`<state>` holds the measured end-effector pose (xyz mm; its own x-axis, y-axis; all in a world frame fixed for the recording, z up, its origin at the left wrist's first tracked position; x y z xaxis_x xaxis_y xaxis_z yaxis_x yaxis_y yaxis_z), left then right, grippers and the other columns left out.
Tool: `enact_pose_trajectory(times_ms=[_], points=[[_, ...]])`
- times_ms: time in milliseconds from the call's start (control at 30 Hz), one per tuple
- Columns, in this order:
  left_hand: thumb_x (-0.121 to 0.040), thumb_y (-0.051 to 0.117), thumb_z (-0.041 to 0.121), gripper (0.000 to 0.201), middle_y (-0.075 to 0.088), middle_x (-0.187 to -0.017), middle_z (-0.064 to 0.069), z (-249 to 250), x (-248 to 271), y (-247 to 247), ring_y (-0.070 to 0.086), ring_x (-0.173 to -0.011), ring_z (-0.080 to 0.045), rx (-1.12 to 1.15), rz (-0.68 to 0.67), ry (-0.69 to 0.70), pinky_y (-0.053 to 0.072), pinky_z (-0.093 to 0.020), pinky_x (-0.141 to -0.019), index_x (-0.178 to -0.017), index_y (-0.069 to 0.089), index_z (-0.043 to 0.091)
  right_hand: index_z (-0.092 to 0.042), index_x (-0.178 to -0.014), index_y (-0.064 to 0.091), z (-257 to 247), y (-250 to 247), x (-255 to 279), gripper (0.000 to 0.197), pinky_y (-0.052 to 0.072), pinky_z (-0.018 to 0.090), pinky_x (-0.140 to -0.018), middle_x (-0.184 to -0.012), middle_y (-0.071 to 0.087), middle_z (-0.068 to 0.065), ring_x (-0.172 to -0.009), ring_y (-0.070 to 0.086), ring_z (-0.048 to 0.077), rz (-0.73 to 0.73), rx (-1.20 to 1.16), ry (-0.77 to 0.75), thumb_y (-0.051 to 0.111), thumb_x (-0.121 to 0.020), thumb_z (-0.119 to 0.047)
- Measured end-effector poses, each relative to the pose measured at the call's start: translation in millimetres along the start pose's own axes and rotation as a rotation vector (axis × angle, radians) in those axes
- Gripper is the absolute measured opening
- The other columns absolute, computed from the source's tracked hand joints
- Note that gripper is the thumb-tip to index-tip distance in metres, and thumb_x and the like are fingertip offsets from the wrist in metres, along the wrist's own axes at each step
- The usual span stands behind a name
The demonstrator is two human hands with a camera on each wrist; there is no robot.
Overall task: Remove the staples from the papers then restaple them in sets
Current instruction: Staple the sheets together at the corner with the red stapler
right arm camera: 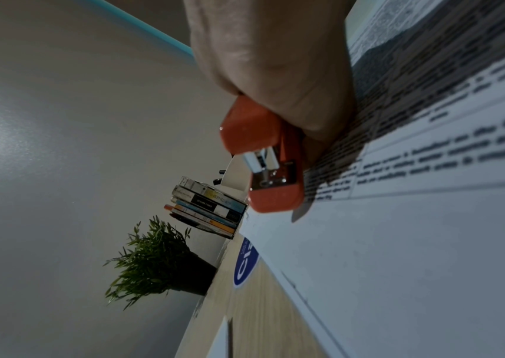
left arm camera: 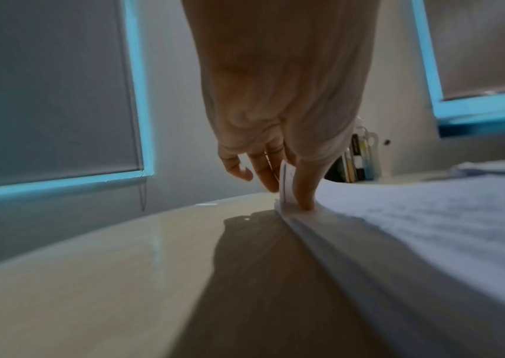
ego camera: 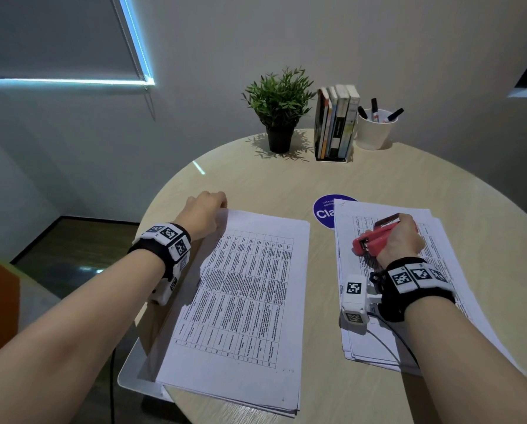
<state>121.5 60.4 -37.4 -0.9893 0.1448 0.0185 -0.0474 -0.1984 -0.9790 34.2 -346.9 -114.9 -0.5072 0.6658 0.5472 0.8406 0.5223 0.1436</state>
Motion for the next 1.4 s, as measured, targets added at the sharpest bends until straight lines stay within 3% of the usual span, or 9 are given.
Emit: enact_pose_trajectory(times_ms=[100, 233, 400, 533, 667, 867, 1067, 1200, 1400], points=[[-0.078, 0.069, 0.001, 0.040, 0.061, -0.093, -0.008, -11, 3, -3, 0.056, -0.086, -0.026, 0.278, 0.036, -0.071, 0.047, -0.036, -0.073, -0.114, 0.052, 0.010, -0.008, -0.095, 0.059, -3, 2, 9, 0.038, 0.057, 0.051, -0.059, -0.089, 0.070, 0.017, -0.065, 0.069, 0.034, -0.024, -0.006, 0.003, 0.060, -0.072, -0.037], [-0.075, 0.073, 0.004, 0.015, 0.053, -0.070, -0.009, -23, 8, -5, 0.049, -0.064, -0.023, 0.482, 0.000, -0.222, 0.038, -0.030, -0.056, -0.075, 0.058, 0.003, -0.006, -0.106, 0.058, -5, 1, 12, 0.042, 0.056, 0.046, -0.053, -0.088, 0.070, 0.015, -0.064, 0.070, 0.032, -0.019, -0.009, -0.009, 0.059, -0.077, -0.037], [-0.077, 0.076, 0.007, 0.025, 0.069, -0.093, -0.016, -23, 20, 11, 0.067, -0.084, -0.031, 0.512, -0.164, -0.299, 0.055, -0.040, -0.075, -0.097, 0.065, -0.005, -0.004, -0.091, 0.058, -7, 1, 21, 0.029, 0.056, 0.050, -0.057, -0.080, 0.070, 0.015, -0.055, 0.066, 0.030, -0.038, 0.002, -0.003, 0.056, -0.081, -0.032], [-0.092, 0.053, 0.000, 0.007, 0.060, -0.084, -0.010, -14, 29, 5, 0.058, -0.072, -0.023, 0.628, -0.099, -0.274, 0.047, -0.029, -0.062, -0.097, 0.058, 0.001, -0.004, -0.082, 0.055, -6, 8, 31, 0.028, 0.054, 0.062, -0.060, -0.075, 0.064, 0.016, -0.058, 0.064, 0.030, -0.104, 0.018, 0.045, 0.050, -0.089, -0.031], [-0.095, 0.048, 0.005, 0.022, 0.070, -0.102, -0.012, -7, 35, -9, 0.068, -0.091, -0.027, 0.763, 0.023, -0.163, 0.057, -0.041, -0.077, -0.113, 0.061, 0.004, -0.008, -0.099, 0.055, -7, 37, 57, 0.034, 0.054, 0.036, -0.046, -0.074, 0.066, 0.010, -0.060, 0.065, 0.026, -0.247, -0.032, 0.050, 0.053, -0.093, -0.041], [-0.092, 0.046, 0.013, 0.026, 0.070, -0.106, -0.002, -8, 41, -48, 0.067, -0.096, -0.020, 0.861, 0.226, -0.119, 0.056, -0.043, -0.084, -0.112, 0.062, 0.013, -0.010, -0.095, 0.060, -31, 101, 121, 0.029, 0.057, 0.044, -0.081, -0.092, 0.070, 0.017, -0.080, 0.067, 0.031, -0.504, 0.195, -0.255, 0.057, -0.092, -0.039], [-0.096, 0.045, 0.009, 0.024, 0.071, -0.105, -0.004, -9, 47, -66, 0.069, -0.096, -0.020, 0.993, 0.256, -0.108, 0.056, -0.034, -0.081, -0.113, 0.062, 0.010, -0.012, -0.077, 0.058, -9, 109, 144, 0.030, 0.050, 0.033, -0.065, -0.060, 0.065, 0.006, -0.057, 0.060, 0.021, -0.685, 0.202, -0.208, 0.052, -0.097, -0.034], [-0.087, 0.045, 0.018, 0.031, 0.071, -0.108, -0.001, 3, 47, -68, 0.068, -0.099, -0.020, 0.948, 0.267, -0.060, 0.055, -0.048, -0.088, -0.114, 0.061, 0.015, -0.010, -0.081, 0.057, -18, 113, 164, 0.029, 0.055, 0.038, -0.067, -0.052, 0.063, 0.004, -0.055, 0.062, 0.023, -0.688, 0.207, -0.280, 0.057, -0.096, -0.035], [-0.088, 0.044, 0.022, 0.027, 0.068, -0.092, -0.014, 35, 67, -152, 0.065, -0.083, -0.032, 0.836, 0.629, 0.166, 0.054, -0.054, -0.074, -0.104, 0.058, 0.005, -0.014, -0.075, 0.057, -83, 107, 204, 0.028, 0.056, 0.032, -0.062, -0.055, 0.063, -0.007, -0.053, 0.063, 0.009, -0.653, 0.060, -0.565, 0.058, -0.097, -0.032]])
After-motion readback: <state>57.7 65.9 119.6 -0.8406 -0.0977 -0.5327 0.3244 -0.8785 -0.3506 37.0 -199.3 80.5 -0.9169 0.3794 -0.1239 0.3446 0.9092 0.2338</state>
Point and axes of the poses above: each hand's wrist, its own x-axis away from the middle knuckle, its own y-axis out of the palm, z = x × y, the point moved 10 cm from there along -x, towards the middle knuckle
